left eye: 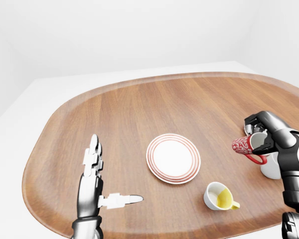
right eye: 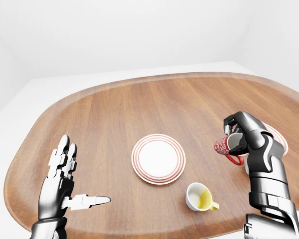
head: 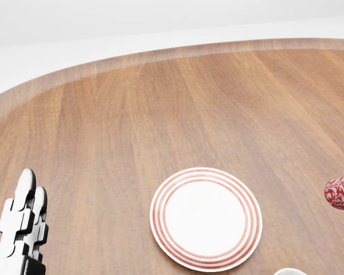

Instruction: Put the red mug on the left plate.

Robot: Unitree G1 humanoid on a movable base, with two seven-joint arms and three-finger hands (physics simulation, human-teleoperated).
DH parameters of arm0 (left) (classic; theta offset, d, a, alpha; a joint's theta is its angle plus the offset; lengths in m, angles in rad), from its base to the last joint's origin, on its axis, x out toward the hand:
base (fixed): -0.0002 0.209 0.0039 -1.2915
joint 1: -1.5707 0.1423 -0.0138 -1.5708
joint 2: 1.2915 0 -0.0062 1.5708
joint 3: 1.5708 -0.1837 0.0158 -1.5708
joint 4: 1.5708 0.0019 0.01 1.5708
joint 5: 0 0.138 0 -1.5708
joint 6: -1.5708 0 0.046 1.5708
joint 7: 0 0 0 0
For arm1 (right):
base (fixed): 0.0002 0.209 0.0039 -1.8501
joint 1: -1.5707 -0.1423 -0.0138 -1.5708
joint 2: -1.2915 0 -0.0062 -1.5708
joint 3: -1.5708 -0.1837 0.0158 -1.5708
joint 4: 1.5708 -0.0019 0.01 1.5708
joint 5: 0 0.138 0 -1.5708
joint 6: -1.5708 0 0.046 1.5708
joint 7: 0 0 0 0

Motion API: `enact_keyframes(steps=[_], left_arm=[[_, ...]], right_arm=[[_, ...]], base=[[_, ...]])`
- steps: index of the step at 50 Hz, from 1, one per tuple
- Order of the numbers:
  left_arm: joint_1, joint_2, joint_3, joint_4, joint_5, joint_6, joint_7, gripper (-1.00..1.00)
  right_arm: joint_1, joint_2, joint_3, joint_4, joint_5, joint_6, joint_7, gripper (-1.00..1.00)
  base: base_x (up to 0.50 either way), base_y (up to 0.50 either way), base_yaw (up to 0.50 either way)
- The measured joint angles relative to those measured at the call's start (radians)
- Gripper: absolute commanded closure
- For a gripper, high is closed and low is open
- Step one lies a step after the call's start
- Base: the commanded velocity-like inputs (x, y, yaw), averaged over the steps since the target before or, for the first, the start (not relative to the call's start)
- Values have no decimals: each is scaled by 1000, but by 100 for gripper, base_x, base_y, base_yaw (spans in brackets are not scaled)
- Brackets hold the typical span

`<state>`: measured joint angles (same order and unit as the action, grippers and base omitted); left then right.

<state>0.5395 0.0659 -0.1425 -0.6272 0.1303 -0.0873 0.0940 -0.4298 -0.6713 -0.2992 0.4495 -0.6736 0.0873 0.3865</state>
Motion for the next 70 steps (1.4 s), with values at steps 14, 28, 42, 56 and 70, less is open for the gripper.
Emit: enact_keyframes(steps=[14,28,42,56,70], left_arm=[[0,-2,8,3,-7,0,-5,-100],[-3,-10,26,10,-23,0,-27,-100],[-5,-17,33,13,-27,0,-40,-100],[-6,-22,42,17,-33,0,-52,-100],[-5,-27,50,22,-38,0,-60,-100]], right_arm=[[-340,102,129,333,-86,0,-176,100],[-712,515,314,770,-239,0,-411,100],[-772,692,359,888,-354,0,-472,100],[-703,765,398,936,-585,0,-436,100],[-636,772,361,953,-757,0,-349,100]], base=[[0,0,0],[0,0,0],[0,0,0],[0,0,0],[0,0,0]])
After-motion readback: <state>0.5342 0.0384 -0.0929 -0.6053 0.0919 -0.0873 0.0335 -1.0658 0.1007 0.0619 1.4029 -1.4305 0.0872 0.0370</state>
